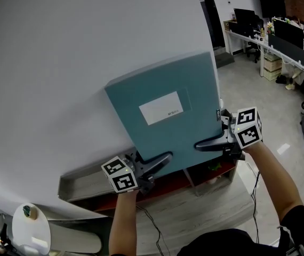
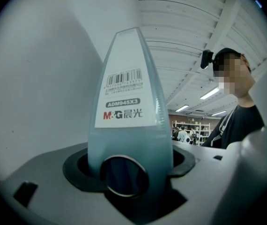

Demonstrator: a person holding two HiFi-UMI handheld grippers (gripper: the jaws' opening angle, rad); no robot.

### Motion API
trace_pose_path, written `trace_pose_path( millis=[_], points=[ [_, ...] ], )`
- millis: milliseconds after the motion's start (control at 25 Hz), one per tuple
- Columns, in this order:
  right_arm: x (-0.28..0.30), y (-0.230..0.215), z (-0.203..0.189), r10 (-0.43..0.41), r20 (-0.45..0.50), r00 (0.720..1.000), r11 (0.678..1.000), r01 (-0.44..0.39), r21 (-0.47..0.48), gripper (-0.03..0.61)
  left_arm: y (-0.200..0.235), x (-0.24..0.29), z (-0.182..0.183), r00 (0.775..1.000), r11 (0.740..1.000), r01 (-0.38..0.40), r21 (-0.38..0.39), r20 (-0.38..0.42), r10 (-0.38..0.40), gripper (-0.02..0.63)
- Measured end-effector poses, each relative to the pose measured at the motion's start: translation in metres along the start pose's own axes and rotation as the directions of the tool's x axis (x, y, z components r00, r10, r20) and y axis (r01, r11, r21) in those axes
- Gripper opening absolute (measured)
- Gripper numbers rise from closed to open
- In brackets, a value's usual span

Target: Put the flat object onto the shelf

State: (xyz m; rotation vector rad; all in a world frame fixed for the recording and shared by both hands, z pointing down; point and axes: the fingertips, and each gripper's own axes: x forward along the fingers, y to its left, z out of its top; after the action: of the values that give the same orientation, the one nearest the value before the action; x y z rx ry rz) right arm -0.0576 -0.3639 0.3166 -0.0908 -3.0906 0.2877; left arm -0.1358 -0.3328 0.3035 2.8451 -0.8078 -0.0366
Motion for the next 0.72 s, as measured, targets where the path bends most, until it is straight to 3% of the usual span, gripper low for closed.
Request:
trace_pose_path(
  millis=[400,720],
  points=[
    [0.012,-0.045,-0.017,-0.047,-0.05,0.998,0.999,0.047,-0.015,0.376,0.038,0.007,-0.013,0.998,0.998,-0.056,0.042,-0.026,0.057,0.321],
    [0.011,-0.053,-0.019,-0.054,-0.038,0.998,0.991,0.049,-0.128,0.382,0.044,0.013,-0.026,0.996,0.991,-0.068,0.114,-0.053,0.075,0.324]
  ],
)
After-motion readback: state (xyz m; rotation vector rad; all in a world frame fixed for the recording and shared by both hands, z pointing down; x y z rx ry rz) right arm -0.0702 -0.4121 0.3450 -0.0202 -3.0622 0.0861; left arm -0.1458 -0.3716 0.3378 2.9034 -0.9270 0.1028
